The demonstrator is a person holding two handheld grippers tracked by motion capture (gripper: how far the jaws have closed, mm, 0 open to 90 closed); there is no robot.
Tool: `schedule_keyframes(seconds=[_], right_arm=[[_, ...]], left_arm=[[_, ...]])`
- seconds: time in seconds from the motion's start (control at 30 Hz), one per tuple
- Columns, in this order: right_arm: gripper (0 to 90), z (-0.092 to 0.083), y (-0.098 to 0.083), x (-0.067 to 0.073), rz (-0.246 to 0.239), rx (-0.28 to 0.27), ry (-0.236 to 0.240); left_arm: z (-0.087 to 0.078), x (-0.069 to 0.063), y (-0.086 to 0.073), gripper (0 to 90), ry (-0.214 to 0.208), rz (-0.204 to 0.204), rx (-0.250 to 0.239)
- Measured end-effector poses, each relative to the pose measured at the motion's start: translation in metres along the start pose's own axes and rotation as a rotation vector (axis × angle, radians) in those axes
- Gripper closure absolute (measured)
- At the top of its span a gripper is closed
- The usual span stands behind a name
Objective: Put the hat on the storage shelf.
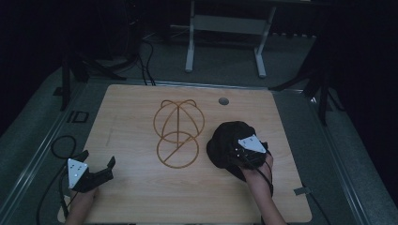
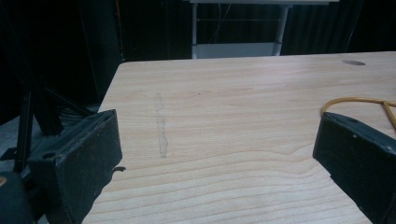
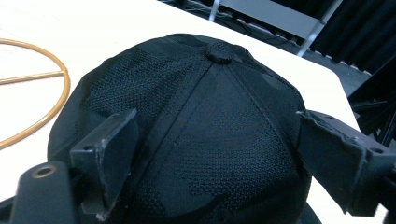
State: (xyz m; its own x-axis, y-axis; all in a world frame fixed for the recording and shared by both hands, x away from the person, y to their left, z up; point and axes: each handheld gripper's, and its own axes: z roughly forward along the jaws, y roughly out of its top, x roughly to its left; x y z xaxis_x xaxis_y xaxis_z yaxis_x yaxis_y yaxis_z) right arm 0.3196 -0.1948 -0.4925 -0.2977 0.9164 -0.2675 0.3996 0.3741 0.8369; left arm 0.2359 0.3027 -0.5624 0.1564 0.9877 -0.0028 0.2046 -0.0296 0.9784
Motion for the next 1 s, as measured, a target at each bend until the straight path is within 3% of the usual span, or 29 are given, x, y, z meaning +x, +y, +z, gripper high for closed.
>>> schedule_keyframes(seconds=[0.17, 0.3, 0.47, 0.57, 0.63, 0.87, 0.9, 1.0], right_arm=[[15.5, 0.002, 0.000, 0.004, -0.027, 0.010, -0.023], [13.7, 0.003, -0.001, 0.010, -0.054, 0.015, -0.067], [9.8, 0.003, -0.002, 0.014, -0.050, 0.020, -0.099], [9.1, 0.002, -0.003, 0.012, -0.029, 0.033, -0.112], [8.8, 0.003, -0.007, 0.009, 0.019, 0.031, -0.127], [9.0, 0.006, -0.016, 0.013, 0.032, 0.008, -0.183], [10.2, 0.008, -0.019, 0.015, -0.012, 0.006, -0.200], [11.7, 0.008, -0.017, 0.012, -0.024, 0.015, -0.171]], left_arm=[[0.000, 0.000, 0.000, 1.7, 0.000, 0.000, -0.001], [0.000, 0.000, 0.000, 1.7, -0.003, -0.002, 0.001], [0.000, 0.001, 0.000, 1.7, -0.006, -0.006, 0.001], [0.000, 0.000, 0.000, 1.7, -0.007, -0.005, 0.001], [0.000, 0.000, 0.000, 1.7, -0.008, -0.003, 0.002], [0.000, 0.000, 0.000, 1.7, -0.006, -0.001, 0.002], [0.000, 0.000, 0.000, 1.7, -0.006, -0.002, 0.002], [0.000, 0.000, 0.000, 1.7, -0.007, -0.003, 0.004]])
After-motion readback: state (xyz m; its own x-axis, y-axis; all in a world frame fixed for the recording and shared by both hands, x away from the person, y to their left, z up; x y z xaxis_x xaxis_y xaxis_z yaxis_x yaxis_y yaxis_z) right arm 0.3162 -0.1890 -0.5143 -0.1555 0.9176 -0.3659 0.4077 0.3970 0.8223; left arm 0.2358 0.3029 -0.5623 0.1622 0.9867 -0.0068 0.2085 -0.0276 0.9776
